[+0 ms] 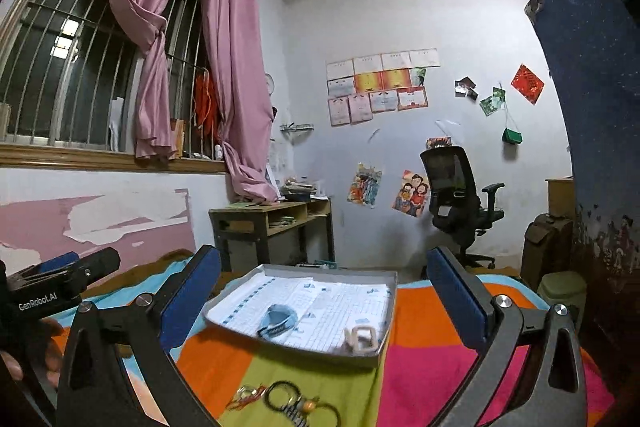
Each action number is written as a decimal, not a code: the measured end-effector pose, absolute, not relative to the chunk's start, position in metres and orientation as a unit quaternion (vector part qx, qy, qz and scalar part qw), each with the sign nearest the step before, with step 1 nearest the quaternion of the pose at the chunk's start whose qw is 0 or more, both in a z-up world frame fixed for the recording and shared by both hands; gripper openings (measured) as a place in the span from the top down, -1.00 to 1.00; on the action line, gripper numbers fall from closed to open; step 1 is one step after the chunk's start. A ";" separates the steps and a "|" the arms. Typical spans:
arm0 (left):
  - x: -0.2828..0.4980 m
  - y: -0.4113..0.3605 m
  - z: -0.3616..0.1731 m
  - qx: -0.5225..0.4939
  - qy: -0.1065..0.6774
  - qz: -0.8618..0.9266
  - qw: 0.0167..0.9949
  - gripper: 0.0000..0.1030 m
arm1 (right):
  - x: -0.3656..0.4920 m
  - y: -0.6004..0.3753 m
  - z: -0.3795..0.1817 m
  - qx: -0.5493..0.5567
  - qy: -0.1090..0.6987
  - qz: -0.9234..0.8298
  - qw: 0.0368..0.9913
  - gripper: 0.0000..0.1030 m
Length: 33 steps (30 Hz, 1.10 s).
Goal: Organize jewelry
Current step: 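Withdraw both open tools from the tray back toward the loose jewelry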
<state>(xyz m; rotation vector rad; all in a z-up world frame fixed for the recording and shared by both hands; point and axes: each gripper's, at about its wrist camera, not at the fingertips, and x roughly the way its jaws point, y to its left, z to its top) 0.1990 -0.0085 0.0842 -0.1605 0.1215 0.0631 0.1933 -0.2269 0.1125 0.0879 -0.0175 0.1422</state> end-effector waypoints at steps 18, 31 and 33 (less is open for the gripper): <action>0.091 0.012 0.022 -0.058 0.109 0.050 0.991 -1.00 | 0.074 -0.226 0.059 0.017 0.076 0.050 0.996 -0.97; 0.093 0.001 -0.010 -0.046 0.184 0.029 0.982 -1.00 | 0.077 -0.255 0.026 0.048 0.194 -0.004 0.980 -0.97; 0.095 -0.002 -0.012 -0.042 0.192 0.033 0.980 -1.00 | 0.079 -0.258 0.022 0.054 0.200 -0.004 0.978 -0.97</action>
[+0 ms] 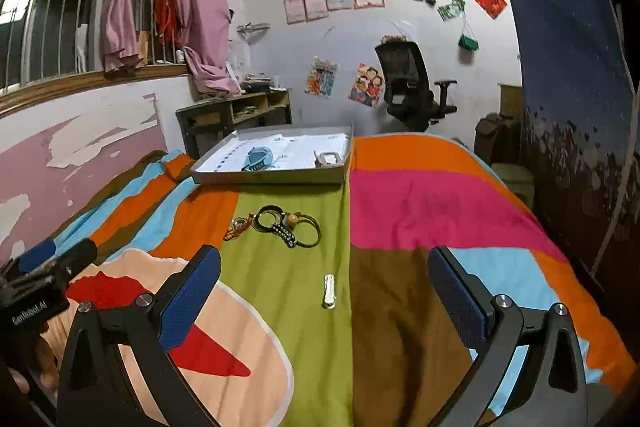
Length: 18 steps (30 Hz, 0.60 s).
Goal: Organize jewelry
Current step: 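Withdraw both open tools from the tray back toward the loose jewelry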
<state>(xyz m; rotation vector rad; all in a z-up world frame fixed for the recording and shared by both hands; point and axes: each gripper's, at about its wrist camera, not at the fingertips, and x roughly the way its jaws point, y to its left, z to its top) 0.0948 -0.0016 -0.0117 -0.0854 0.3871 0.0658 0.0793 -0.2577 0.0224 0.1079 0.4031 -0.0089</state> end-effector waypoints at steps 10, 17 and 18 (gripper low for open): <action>0.156 0.000 -0.012 0.000 0.278 -0.029 0.960 -1.00 | 0.130 -0.274 0.026 0.041 0.249 -0.020 0.967 -0.97; 0.215 -0.007 -0.019 0.018 0.280 -0.045 0.959 -1.00 | 0.191 -0.284 0.008 0.050 0.306 -0.001 0.951 -0.97; 0.225 -0.007 -0.023 0.014 0.283 -0.047 0.958 -1.00 | 0.198 -0.283 0.004 0.045 0.313 -0.003 0.949 -0.97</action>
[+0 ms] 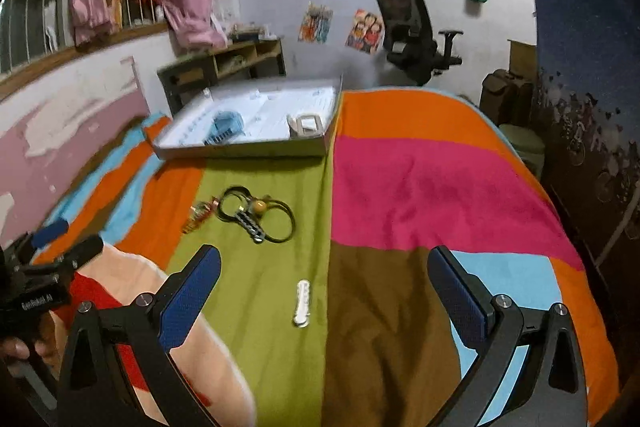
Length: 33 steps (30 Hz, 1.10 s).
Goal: Organize jewelry
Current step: 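Withdraw both open tools from the tray back toward the loose jewelry, then grasp the white beaded hairpin with the right tool while the left tool grasps the red beaded string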
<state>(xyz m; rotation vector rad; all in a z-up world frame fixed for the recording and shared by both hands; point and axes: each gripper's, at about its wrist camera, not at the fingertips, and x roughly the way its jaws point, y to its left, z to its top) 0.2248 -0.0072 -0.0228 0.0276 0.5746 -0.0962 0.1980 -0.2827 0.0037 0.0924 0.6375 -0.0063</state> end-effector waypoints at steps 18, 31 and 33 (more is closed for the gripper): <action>0.304 -0.022 -0.086 0.021 0.318 -0.117 0.941 -0.48 | 0.266 -0.254 -0.099 0.090 0.464 0.108 0.875 0.32; 0.342 -0.022 -0.110 -0.010 0.354 -0.150 0.923 0.15 | 0.288 -0.222 -0.149 0.074 0.527 0.085 0.842 0.74; 0.347 -0.018 -0.112 -0.020 0.358 -0.145 0.922 0.24 | 0.293 -0.217 -0.149 0.074 0.522 0.084 0.845 0.74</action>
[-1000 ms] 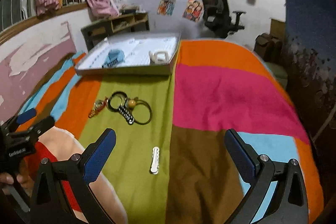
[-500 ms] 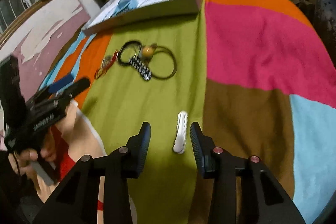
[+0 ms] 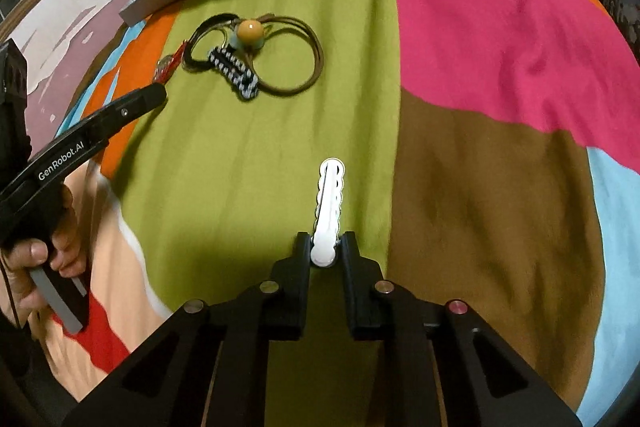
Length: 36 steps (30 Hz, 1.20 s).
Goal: Organize jewelry
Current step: 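Grasp the white beaded hairpin with the right tool while the left tool grasps the red beaded string, then carry the hairpin with the right tool into the tray while the left tool releases the red string there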
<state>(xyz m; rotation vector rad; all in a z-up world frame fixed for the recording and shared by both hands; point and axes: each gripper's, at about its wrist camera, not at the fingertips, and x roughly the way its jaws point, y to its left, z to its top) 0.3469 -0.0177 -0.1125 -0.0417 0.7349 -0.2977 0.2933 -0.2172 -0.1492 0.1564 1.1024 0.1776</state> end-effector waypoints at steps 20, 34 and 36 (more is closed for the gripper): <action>0.342 -0.025 -0.121 -0.054 0.434 -0.176 0.882 0.89 | 0.337 -0.188 -0.143 0.137 0.490 0.118 0.853 0.74; 0.315 -0.029 -0.105 -0.119 0.454 -0.187 0.863 0.91 | 0.337 -0.182 -0.100 0.218 0.401 0.150 0.877 0.74; 0.313 -0.031 -0.099 -0.115 0.440 -0.188 0.870 0.91 | 0.339 -0.186 -0.085 0.202 0.368 0.146 0.896 0.74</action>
